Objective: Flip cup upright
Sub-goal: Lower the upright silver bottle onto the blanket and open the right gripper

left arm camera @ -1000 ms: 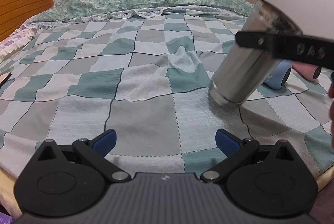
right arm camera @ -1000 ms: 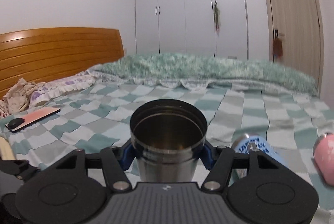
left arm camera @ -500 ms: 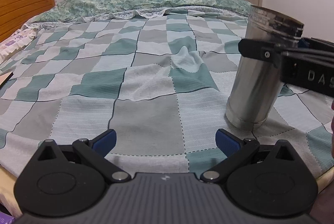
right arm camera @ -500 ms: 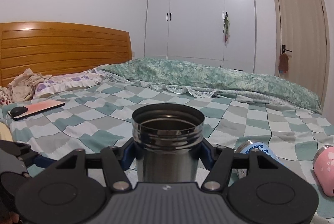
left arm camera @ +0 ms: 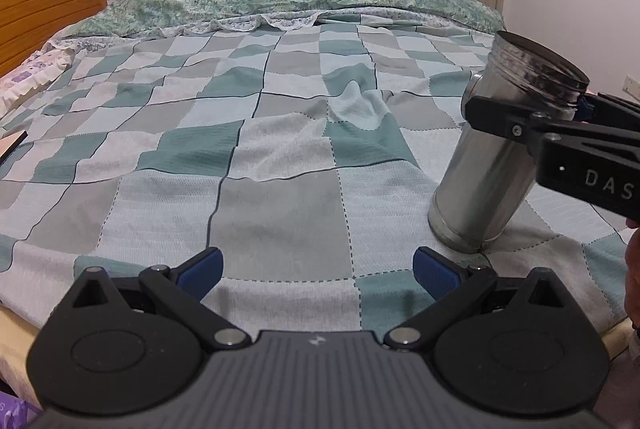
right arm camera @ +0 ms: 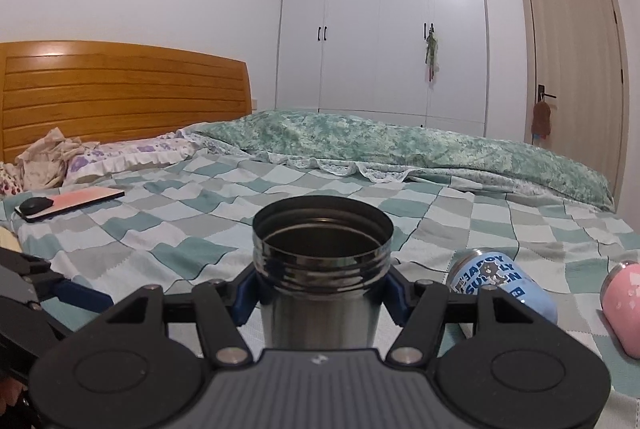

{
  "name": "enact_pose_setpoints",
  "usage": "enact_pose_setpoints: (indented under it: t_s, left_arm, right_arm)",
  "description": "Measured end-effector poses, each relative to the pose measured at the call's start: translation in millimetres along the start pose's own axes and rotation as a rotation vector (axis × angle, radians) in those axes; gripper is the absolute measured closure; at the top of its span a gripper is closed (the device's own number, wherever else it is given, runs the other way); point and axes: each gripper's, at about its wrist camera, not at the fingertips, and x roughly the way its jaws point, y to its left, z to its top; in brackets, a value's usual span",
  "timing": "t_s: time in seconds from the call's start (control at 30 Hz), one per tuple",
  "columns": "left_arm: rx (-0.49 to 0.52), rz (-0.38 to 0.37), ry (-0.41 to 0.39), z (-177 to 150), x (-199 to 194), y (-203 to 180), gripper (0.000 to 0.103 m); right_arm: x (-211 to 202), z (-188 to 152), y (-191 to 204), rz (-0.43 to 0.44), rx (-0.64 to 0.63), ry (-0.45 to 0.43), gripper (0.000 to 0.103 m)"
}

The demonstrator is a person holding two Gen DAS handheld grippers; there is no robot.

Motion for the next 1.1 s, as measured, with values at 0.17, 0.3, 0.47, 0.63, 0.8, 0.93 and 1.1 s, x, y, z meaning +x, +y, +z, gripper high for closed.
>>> enact_pose_setpoints:
  t_s: [0.17, 0.3, 0.47, 0.63, 0.8, 0.93, 1.1]
  left_arm:
    - [0.001, 0.002, -0.001, -1, -3, -2, 0.000]
    - [0.000, 0.002, -0.005, -2, -8, -7, 0.000]
    - [-0.001, 0.007, -0.014, -2, -18, -12, 0.000]
    - [-0.011, -0.006, -0.049, -4, -38, -25, 0.000]
    - [-0.018, -0.042, -0.102, -10, -64, -53, 0.000]
    - [-0.021, -0.093, -0.154, -21, -82, -89, 0.000]
    - [-0.030, -0.149, -0.222, -41, -91, -141, 0.000]
  right_arm:
    - [-6, 1, -3, 0.002, 0.004, -0.016, 0.041]
    - [-11, 3, -6, -0.001, 0.012, -0.025, 0.033]
    - [-25, 4, -11, 0.005, 0.023, -0.056, 0.019]
    - [-50, 4, -22, 0.005, 0.030, -0.096, 0.000]
    - [-87, 1, -47, -0.021, 0.037, -0.106, 0.000]
    - [-122, -9, -75, -0.051, 0.037, -0.102, 0.000]
    - [-168, -34, -111, -0.122, 0.015, -0.089, 0.000]
